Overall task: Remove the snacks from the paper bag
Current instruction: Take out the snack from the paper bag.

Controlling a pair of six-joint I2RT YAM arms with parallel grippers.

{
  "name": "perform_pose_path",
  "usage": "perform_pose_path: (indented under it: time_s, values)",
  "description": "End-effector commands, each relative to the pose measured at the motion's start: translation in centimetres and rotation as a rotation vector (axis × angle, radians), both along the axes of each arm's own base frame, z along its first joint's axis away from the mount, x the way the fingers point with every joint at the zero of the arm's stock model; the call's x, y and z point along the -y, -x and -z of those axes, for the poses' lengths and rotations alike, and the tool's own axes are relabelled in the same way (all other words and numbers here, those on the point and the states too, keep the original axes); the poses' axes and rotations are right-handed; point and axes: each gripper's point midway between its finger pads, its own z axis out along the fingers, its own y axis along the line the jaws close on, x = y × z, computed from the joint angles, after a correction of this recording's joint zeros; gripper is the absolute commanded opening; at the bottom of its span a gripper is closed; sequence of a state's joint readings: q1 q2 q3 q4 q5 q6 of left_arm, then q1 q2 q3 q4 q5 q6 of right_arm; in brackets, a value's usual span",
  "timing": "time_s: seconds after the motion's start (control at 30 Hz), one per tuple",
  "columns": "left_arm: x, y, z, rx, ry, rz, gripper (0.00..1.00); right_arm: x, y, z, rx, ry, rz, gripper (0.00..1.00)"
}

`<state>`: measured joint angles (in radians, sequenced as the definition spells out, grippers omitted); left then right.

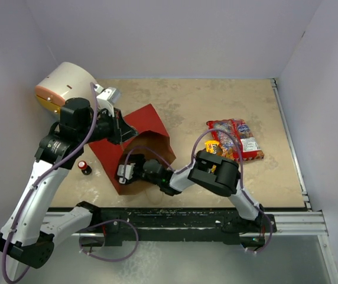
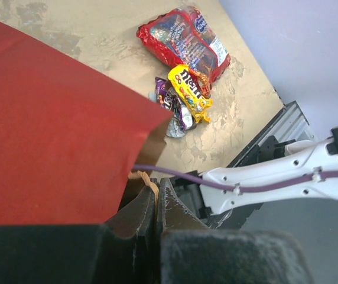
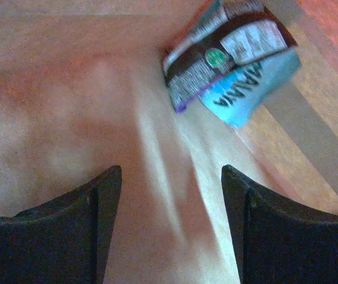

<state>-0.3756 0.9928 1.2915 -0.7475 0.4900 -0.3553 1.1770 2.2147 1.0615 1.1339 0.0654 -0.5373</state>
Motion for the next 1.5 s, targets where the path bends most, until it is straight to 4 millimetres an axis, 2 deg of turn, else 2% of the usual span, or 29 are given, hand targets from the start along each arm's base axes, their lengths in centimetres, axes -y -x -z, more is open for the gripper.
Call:
perform_pose_path:
  time_s: [0.0, 0.07, 0.17, 0.23, 0.3, 0.53, 0.83, 1.03, 1.13, 1.23, 1.37, 1.47]
  values:
    - [0.1, 0.6, -2.0, 0.090, 0.038, 0.024, 0.00, 2.5, -1.1, -4.8, 0.157, 0.039, -0.008, 0.71]
    - [0.2, 0.8, -2.0, 0.087, 0.046, 0.032, 0.00, 3.2, -1.2, -4.6, 0.161, 0.080, 0.006, 0.71]
    - [0.4, 1.1, -2.0, 0.084, 0.059, 0.043, 0.00, 3.1, -1.5, -5.7, 0.083, 0.035, 0.044, 0.71]
    - [0.7, 1.3, -2.3, 0.083, 0.075, 0.058, 0.00, 1.9, -1.8, -7.7, -0.040, -0.110, 0.087, 0.72]
    - [1.0, 1.4, -2.6, 0.082, 0.093, 0.079, 0.00, 0.8, -1.9, -8.4, -0.156, -0.236, 0.121, 0.73]
    - [2.4, 1.4, -3.7, 0.073, 0.139, 0.155, 0.00, -2.9, -2.4, -8.7, -0.274, -0.401, 0.160, 0.73]
    - [3.3, 1.1, -3.9, 0.052, 0.173, 0.191, 0.00, -4.4, -3.8, -7.8, -0.386, -0.494, 0.239, 0.82]
    - [3.2, 1.5, -3.9, 0.047, 0.181, 0.196, 0.00, -5.8, -5.0, -5.8, -0.435, -0.480, 0.287, 0.86]
    - [3.2, 1.6, -3.9, 0.044, 0.179, 0.196, 0.00, -6.4, -5.8, -5.0, -0.449, -0.468, 0.327, 0.86]
    - [3.1, 1.6, -3.9, 0.047, 0.178, 0.198, 0.00, -5.7, -7.4, -3.6, -0.449, -0.455, 0.435, 0.86]
    - [3.1, 1.8, -3.8, 0.047, 0.176, 0.201, 0.00, -5.5, -8.7, -3.0, -0.490, -0.474, 0.464, 0.77]
    - [3.0, 1.9, -3.8, 0.048, 0.172, 0.201, 0.00, -5.6, -9.2, -2.4, -0.490, -0.477, 0.475, 0.76]
